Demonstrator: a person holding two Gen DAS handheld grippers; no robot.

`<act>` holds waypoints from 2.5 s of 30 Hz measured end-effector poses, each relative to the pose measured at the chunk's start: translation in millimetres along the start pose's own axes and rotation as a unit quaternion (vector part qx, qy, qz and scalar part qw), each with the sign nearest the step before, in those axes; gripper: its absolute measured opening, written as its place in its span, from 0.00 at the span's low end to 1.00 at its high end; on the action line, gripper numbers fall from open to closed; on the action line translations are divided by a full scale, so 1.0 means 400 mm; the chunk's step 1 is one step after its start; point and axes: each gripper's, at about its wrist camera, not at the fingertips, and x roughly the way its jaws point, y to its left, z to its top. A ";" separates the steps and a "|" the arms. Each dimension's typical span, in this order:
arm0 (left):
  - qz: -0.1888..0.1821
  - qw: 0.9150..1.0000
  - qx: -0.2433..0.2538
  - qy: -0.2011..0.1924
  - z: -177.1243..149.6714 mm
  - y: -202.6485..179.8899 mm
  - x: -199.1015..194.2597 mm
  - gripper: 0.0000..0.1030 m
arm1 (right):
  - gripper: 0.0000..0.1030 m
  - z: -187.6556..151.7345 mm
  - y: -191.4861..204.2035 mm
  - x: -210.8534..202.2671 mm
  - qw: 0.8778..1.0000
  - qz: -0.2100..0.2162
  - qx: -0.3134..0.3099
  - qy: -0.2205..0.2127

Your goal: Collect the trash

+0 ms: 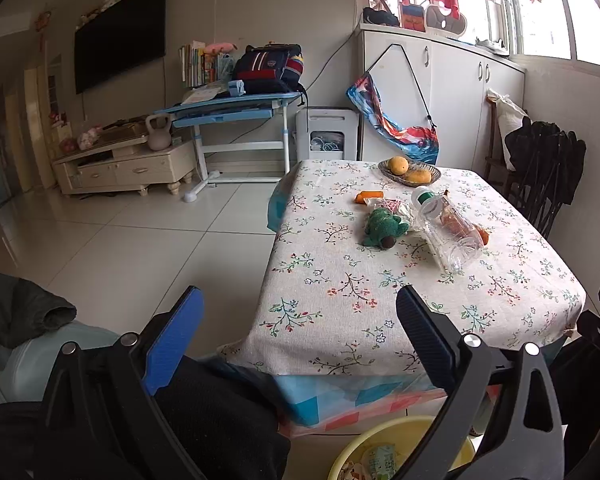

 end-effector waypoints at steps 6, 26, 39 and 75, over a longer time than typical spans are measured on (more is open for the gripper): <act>0.000 1.000 0.000 0.001 -0.001 0.000 0.002 0.91 | 0.83 0.001 0.001 0.002 1.000 0.001 -0.001 0.001; 0.000 1.000 0.001 0.001 0.001 0.000 0.001 0.92 | 0.83 -0.007 0.005 0.013 1.000 0.005 -0.003 0.006; 0.000 1.000 0.001 0.001 0.002 -0.001 0.001 0.92 | 0.83 -0.006 0.005 0.013 1.000 0.005 -0.002 0.007; -0.094 0.989 0.004 0.109 0.178 -0.123 0.434 0.85 | 0.56 0.219 -0.161 0.440 0.987 0.022 -0.016 0.161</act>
